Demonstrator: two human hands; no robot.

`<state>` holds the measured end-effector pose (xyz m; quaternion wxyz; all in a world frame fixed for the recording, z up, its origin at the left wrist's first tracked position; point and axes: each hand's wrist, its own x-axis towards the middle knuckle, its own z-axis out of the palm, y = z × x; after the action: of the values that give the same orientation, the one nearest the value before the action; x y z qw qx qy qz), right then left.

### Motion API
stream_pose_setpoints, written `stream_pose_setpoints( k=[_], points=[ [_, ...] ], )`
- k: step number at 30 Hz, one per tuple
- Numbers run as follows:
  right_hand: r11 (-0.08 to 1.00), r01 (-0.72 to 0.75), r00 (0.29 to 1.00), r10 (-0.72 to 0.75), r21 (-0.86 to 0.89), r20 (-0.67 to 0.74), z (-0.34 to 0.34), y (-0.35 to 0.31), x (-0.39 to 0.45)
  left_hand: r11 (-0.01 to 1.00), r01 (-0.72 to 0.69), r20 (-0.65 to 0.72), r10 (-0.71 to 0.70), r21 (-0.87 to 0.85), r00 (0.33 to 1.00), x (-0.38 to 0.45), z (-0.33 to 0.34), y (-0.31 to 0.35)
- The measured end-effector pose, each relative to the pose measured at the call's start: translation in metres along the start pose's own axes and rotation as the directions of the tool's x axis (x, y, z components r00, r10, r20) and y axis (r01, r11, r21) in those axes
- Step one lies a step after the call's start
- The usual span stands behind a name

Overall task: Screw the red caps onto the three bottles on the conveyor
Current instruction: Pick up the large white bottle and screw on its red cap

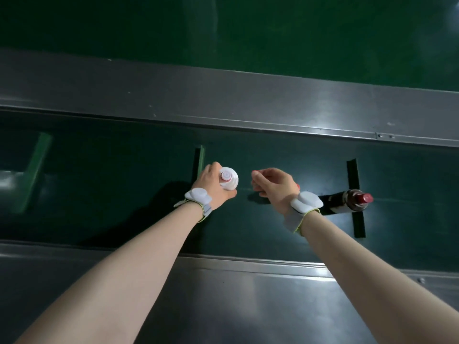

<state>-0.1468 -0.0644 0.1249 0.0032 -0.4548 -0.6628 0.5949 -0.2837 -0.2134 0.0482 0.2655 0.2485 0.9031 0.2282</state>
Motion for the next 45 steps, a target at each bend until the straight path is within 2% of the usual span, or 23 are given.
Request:
stream_pose_setpoints(
  k=[2,5,9,12,17,23,25,28,30,32,34,37,40,45],
  points=[
    [0.993,0.074,0.997,-0.073,-0.095,0.016,0.002,-0.020,-0.015,0.996,-0.024,-0.061,0.018,-0.088,0.998,-0.015,-0.015,0.009],
    [0.938,0.264,0.965,-0.259,-0.226,0.049,0.001,-0.058,-0.042,0.984,-0.073,-0.114,0.054,-0.163,0.992,-0.035,-0.049,0.025],
    [0.778,0.522,0.850,-0.506,-0.350,0.143,-0.007,-0.116,-0.080,0.974,-0.197,-0.161,0.178,-0.113,0.971,-0.060,-0.098,0.043],
    [0.630,0.630,0.765,-0.604,-0.454,0.225,-0.012,-0.157,-0.107,0.968,-0.246,-0.179,0.234,-0.049,0.956,-0.077,-0.130,0.061],
    [0.364,0.648,0.722,-0.571,-0.669,0.390,-0.013,-0.208,-0.141,0.953,-0.300,-0.197,0.301,0.037,0.933,-0.103,-0.171,0.084],
    [0.119,0.668,0.677,-0.508,-0.735,0.533,-0.014,-0.243,-0.159,0.948,-0.283,-0.144,0.303,0.145,0.942,-0.116,-0.204,0.099],
    [0.077,0.659,0.675,-0.501,-0.748,0.542,-0.014,-0.247,-0.163,0.938,-0.288,-0.136,0.316,0.192,0.939,-0.120,-0.213,0.101],
    [0.099,0.579,0.732,-0.499,-0.809,0.463,-0.013,-0.251,-0.165,0.931,-0.303,-0.120,0.331,0.204,0.936,-0.129,-0.221,0.102],
    [0.050,0.525,0.750,-0.499,-0.849,0.434,-0.011,-0.249,-0.165,0.932,-0.304,-0.122,0.331,0.198,0.936,-0.135,-0.224,0.104],
    [-0.043,0.520,0.709,-0.534,-0.853,0.460,-0.012,-0.245,-0.166,0.939,-0.299,-0.123,0.321,0.169,0.939,-0.139,-0.225,0.105],
    [-0.129,0.562,0.623,-0.583,-0.817,0.521,-0.015,-0.240,-0.167,0.944,-0.294,-0.101,0.311,0.152,0.945,-0.141,-0.226,0.106],
    [-0.232,0.625,0.541,-0.559,-0.746,0.628,-0.019,-0.238,-0.166,0.944,-0.293,-0.080,0.307,0.155,0.948,-0.145,-0.227,0.109],
    [-0.208,0.631,0.551,-0.558,-0.748,0.620,-0.019,-0.236,-0.165,0.937,-0.291,-0.090,0.312,0.192,0.946,-0.152,-0.226,0.115],
    [-0.027,0.509,0.659,-0.630,-0.860,0.410,-0.017,-0.224,-0.167,0.927,-0.256,-0.120,0.298,0.274,0.947,-0.158,-0.216,0.125]
  ],
)
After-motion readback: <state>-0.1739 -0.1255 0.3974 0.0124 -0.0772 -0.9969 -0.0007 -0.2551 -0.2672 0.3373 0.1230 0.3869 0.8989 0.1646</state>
